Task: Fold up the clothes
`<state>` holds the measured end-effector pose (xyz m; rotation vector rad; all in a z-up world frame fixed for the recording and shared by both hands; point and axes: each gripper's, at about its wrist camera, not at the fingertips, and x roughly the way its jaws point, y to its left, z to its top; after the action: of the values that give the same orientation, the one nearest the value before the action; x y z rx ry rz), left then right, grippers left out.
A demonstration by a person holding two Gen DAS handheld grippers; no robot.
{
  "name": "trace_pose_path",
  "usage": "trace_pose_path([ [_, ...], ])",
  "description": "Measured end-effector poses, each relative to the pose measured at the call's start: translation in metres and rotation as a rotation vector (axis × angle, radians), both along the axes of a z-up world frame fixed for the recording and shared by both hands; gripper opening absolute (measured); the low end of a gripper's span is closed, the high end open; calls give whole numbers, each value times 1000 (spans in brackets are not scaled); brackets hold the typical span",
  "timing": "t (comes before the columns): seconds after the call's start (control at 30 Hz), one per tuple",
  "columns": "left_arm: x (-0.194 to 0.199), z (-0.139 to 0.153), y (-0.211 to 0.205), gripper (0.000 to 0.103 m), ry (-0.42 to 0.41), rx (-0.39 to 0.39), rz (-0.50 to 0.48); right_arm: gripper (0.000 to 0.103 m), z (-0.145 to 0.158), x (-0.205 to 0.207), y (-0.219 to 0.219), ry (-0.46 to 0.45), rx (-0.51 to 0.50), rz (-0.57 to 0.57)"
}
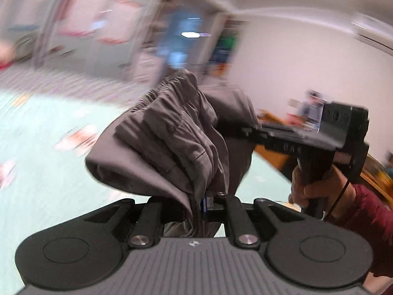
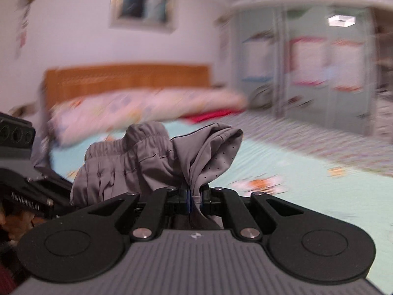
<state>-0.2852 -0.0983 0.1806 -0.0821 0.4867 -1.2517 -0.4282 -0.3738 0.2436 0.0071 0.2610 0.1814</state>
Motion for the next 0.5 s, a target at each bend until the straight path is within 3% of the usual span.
trace_pose_path([
  [0.13, -2, 25, -63, 11, -38, -25, -210, 5, 28, -70, -42, -55, 29, -197],
  [0.27, 2, 17, -144, 11, -39, -12, -363, 5, 39, -113, -84, -31, 47, -344],
  [0.4, 20, -17, -236, 11, 24, 50, -428, 5, 25, -114, -129, 26, 59, -457],
  [0.5, 36, -60, -295, 11, 44, 136, -424, 5, -6, -102, -176, 84, 108, -510],
])
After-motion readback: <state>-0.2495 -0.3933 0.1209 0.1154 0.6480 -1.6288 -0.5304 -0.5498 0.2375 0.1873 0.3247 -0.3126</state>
